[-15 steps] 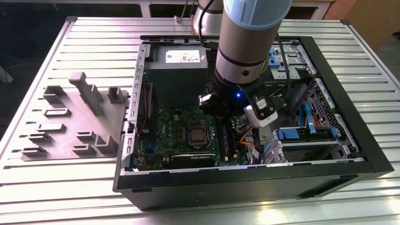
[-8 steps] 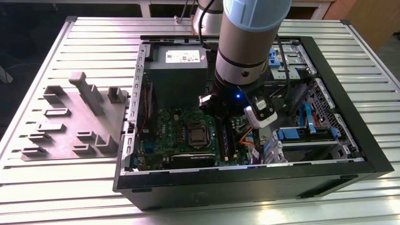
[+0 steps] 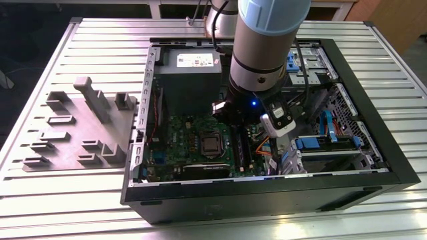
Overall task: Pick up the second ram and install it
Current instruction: 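Insert the second ram into the second slot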
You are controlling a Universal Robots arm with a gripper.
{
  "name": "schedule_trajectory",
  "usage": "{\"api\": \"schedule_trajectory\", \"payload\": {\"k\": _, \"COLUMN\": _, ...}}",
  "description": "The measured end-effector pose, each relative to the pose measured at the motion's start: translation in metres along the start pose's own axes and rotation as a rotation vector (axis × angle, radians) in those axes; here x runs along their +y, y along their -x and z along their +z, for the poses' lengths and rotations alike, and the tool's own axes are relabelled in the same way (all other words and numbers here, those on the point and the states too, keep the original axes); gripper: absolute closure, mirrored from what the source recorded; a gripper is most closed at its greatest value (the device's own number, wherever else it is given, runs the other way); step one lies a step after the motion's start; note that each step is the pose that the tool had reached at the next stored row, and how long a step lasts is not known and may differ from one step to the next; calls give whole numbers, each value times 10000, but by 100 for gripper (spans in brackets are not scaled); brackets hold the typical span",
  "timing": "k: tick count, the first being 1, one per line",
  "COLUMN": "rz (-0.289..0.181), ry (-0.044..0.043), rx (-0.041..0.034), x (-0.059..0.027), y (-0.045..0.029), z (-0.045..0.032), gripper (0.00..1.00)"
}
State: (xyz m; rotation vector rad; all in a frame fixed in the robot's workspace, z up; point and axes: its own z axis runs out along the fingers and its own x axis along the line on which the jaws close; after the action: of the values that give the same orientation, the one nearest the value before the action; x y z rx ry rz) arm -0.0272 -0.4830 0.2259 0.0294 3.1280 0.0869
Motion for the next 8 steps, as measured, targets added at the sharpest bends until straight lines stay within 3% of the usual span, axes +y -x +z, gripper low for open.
{"api": "schedule_trajectory", "payload": {"k": 8, "rz": 0, "ry": 6, "rx": -2, "x": -7, "y": -4, "z": 3, "gripper": 88}}
